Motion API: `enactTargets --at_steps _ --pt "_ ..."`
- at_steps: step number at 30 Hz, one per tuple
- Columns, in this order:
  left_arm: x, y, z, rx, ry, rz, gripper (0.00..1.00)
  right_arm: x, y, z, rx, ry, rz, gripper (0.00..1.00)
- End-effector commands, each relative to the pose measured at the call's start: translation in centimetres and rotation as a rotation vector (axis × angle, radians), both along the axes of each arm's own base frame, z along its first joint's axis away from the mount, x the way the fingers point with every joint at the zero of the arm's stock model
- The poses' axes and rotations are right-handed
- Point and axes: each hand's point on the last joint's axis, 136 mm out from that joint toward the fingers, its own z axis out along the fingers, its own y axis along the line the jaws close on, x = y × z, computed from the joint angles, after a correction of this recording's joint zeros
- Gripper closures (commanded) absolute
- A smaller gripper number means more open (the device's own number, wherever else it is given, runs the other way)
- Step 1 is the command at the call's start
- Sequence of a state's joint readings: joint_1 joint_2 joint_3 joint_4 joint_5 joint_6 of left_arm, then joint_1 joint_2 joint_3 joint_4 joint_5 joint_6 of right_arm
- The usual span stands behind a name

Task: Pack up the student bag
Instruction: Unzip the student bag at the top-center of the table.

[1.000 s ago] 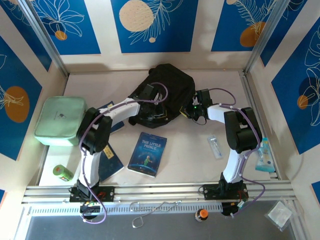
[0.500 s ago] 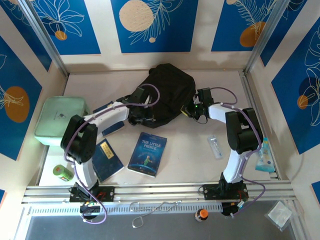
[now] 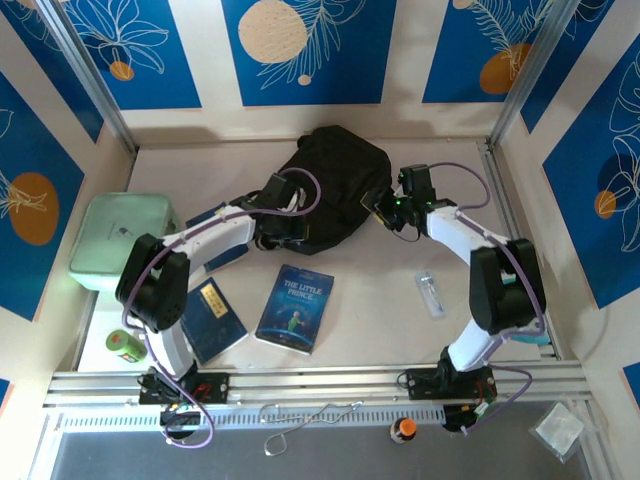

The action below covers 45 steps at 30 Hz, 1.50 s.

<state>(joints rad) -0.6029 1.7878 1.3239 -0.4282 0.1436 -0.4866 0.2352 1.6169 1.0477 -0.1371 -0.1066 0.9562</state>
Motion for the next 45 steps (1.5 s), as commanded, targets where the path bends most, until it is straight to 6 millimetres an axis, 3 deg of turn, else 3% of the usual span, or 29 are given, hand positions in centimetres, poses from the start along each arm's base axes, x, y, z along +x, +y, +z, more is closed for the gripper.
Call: enactTargets --at_steps 1,6,13,21,25,30,38,42,45 --pt "0.4 -3.5 2.3 -0.087 -0.054 -0.073 1.00 -3.8 0.8 -2.0 0.104 0.172 -0.062 0.39" --pt "0.1 -6.9 2.5 -0.133 -0.054 -0.111 1.00 -6.1 2.0 -3.1 0.229 0.260 -0.148 0.28" --pt "-0.2 -11.2 2.5 -0.214 -0.048 -0.151 1.00 -5.5 1.9 -4.6 0.243 0.306 -0.178 0.28" --pt "-0.6 -11.6 1.7 -0.183 -0.042 -0.174 1.00 -4.5 2.8 -5.8 0.260 0.319 -0.141 0.37" --pt "-0.3 -10.1 1.5 -0.108 -0.070 -0.148 1.00 -3.9 2.6 -6.7 0.232 0.320 -0.139 0.54" --pt "0.0 -6.2 1.1 0.021 -0.094 -0.091 1.00 -3.0 1.2 -7.3 0.138 0.294 -0.154 0.79" --pt "0.5 1.6 -0.4 0.172 -0.084 0.043 1.00 -2.2 -0.6 -7.4 0.023 0.259 -0.169 0.83" --pt "0.3 3.8 -1.2 0.181 -0.066 0.080 1.00 -1.4 -0.6 -7.1 0.013 0.238 -0.154 0.84" --pt "0.0 4.0 -1.0 0.163 -0.067 0.062 1.00 -0.3 -0.3 -6.5 0.007 0.198 -0.124 0.84"
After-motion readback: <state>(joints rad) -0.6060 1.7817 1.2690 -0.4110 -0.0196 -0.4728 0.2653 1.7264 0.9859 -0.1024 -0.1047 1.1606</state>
